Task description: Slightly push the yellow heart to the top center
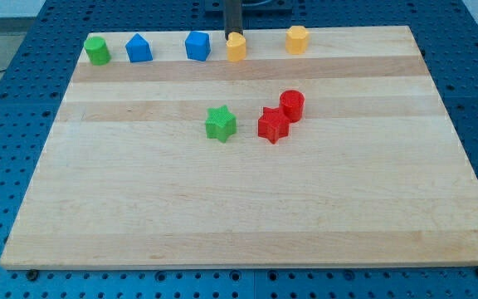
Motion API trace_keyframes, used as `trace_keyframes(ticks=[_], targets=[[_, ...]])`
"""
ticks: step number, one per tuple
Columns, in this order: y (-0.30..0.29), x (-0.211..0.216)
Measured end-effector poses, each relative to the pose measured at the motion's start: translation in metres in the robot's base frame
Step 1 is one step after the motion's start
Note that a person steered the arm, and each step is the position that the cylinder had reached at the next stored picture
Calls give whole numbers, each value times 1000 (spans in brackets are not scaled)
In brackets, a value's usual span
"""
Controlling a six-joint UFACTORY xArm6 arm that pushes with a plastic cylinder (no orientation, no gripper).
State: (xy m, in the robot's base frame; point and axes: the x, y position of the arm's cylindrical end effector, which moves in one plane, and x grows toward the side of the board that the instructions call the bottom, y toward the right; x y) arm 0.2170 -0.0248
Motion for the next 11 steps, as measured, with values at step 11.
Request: trace_keyframes(ticks=[11], targets=[[-3, 70]])
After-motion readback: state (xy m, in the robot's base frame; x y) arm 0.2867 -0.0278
